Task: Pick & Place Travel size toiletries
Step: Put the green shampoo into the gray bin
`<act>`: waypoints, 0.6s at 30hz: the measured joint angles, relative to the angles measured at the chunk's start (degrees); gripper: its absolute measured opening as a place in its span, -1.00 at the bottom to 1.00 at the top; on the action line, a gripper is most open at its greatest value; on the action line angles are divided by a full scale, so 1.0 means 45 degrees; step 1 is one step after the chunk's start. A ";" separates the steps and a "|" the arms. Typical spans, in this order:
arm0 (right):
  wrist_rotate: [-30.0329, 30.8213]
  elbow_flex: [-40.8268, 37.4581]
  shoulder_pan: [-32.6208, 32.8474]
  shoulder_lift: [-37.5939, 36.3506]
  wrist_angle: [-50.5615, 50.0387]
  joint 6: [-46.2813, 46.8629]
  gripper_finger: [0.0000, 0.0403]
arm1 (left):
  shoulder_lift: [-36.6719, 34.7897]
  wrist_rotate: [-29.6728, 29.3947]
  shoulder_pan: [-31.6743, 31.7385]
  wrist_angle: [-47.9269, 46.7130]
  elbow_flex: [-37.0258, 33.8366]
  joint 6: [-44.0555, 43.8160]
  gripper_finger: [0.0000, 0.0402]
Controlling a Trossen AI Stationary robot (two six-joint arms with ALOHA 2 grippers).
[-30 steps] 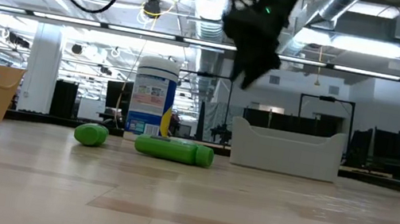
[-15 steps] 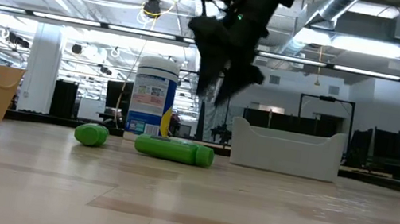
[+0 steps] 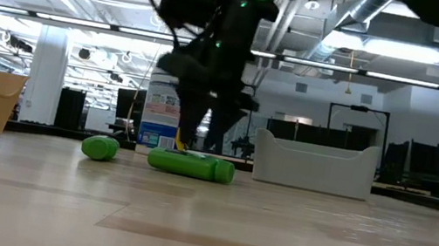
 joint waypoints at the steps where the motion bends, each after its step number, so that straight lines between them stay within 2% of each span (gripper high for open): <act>1: 0.0029 0.0169 -0.0001 0.0185 -0.0491 -0.0057 0.22 | 0.0000 0.0005 0.0000 -0.0010 0.0000 -0.0020 0.20; 5: 0.0046 0.0555 -0.0019 0.0548 -0.0991 -0.0267 0.22 | 0.0010 0.0034 0.0000 -0.0017 0.0000 -0.0051 0.20; 18: 0.0265 0.0410 -0.0039 0.0913 -0.0384 -0.0485 0.22 | 0.0015 0.0029 0.0000 -0.0007 0.0000 -0.0022 0.20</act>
